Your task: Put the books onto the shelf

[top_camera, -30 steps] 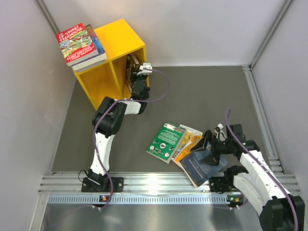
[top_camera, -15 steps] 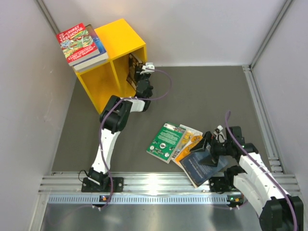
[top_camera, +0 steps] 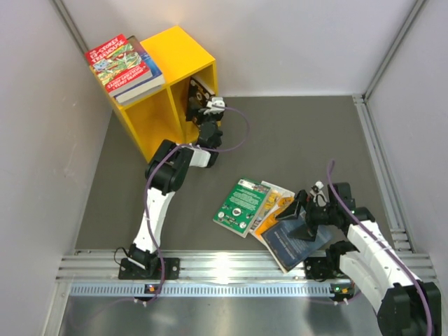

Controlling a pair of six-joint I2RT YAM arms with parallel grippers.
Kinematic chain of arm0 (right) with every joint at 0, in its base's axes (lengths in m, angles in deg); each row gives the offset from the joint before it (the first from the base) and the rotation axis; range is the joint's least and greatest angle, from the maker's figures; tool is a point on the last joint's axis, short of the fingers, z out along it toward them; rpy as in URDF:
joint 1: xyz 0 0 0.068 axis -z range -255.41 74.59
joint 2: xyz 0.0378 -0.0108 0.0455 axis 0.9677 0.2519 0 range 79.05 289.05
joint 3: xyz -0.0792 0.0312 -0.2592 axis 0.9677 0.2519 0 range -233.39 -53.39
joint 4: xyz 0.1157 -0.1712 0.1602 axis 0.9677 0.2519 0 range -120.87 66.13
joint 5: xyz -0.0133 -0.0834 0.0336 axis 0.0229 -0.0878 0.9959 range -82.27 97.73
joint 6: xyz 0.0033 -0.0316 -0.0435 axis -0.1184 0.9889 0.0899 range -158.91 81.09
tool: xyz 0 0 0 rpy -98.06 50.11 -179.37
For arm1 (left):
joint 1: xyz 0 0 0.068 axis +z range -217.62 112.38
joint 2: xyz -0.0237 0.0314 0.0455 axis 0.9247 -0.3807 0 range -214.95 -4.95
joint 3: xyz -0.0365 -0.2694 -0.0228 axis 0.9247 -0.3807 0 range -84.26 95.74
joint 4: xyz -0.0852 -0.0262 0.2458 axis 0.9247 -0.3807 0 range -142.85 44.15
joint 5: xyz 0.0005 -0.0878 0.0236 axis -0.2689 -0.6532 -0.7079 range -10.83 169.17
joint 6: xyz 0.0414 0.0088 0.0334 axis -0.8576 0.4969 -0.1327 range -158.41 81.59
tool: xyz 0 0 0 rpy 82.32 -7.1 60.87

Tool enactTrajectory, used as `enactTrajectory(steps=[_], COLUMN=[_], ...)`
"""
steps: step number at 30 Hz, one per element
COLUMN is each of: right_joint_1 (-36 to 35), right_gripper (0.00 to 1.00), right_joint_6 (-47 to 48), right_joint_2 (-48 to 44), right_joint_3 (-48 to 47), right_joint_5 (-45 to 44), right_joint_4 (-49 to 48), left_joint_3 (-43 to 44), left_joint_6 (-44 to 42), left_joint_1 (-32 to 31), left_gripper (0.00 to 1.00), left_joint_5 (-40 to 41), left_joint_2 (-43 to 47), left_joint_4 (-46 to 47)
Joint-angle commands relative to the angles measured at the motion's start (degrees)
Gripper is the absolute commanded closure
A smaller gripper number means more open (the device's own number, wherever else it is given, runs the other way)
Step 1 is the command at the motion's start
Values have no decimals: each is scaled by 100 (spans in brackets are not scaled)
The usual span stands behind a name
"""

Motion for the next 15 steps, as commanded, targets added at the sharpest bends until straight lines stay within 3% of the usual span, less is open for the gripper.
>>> enactTrajectory(steps=[1,10,15], right_joint_1=[32,32,23], right_gripper=[0,0,0], right_joint_6=[42,-134,-38], right_joint_2=[-116,-494,-591], right_joint_3=[74,101,-13], right_joint_5=[-152,-108,-108], right_joint_4=[-239,-222,-187], left_joint_3=[-112,-481,-1149], left_joint_6=[94,76,59], left_joint_1=[-188,-469,-934], left_gripper=[2,2,2], left_joint_5=[-416,-293,119], left_joint_2=[506,1068,1674], left_joint_4=[2186,2028,1939])
